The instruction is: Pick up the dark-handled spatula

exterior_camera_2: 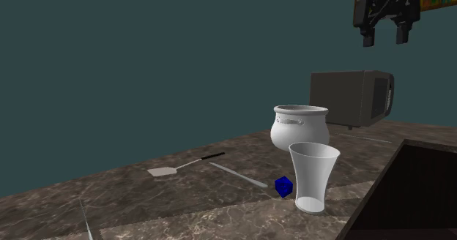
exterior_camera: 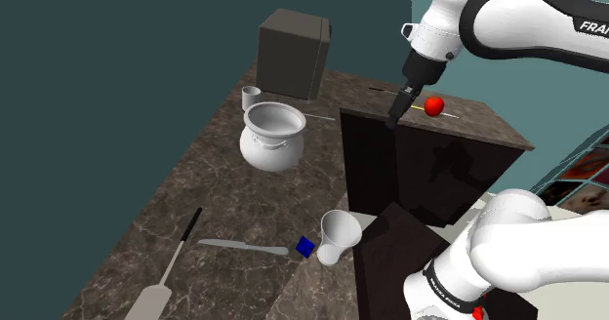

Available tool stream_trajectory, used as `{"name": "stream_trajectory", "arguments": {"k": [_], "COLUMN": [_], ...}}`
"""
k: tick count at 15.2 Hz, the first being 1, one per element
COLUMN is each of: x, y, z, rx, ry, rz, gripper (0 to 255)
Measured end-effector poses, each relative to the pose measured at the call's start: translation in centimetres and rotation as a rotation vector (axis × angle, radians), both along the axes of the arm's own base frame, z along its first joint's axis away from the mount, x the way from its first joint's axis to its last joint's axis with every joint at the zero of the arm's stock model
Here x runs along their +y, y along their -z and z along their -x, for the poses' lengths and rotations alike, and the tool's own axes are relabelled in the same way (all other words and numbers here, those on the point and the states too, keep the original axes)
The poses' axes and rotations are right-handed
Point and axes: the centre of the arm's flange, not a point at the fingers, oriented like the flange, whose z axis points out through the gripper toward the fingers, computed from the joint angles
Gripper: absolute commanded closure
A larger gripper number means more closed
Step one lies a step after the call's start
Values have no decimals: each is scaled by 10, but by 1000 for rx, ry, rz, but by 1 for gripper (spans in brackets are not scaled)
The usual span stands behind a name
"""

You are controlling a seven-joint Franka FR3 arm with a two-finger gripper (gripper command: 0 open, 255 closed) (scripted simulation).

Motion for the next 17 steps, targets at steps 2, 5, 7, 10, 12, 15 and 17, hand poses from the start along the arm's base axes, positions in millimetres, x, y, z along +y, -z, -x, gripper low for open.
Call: {"name": "stream_trajectory", "arguments": {"k": [2, 5, 7, 10, 12, 15, 17], "x": [4, 33, 54, 88, 109, 141, 165], "y": [4, 23, 36, 57, 69, 91, 103], "z": [1, 5, 8, 11, 12, 7, 7], "rx": [0, -3, -5, -8, -10, -13, -15], "ry": [9, 61, 102, 166, 208, 272, 315], "rz": [-1, -6, -10, -16, -20, -27, -31], "gripper": [0, 0, 0, 0, 0, 0, 0]}}
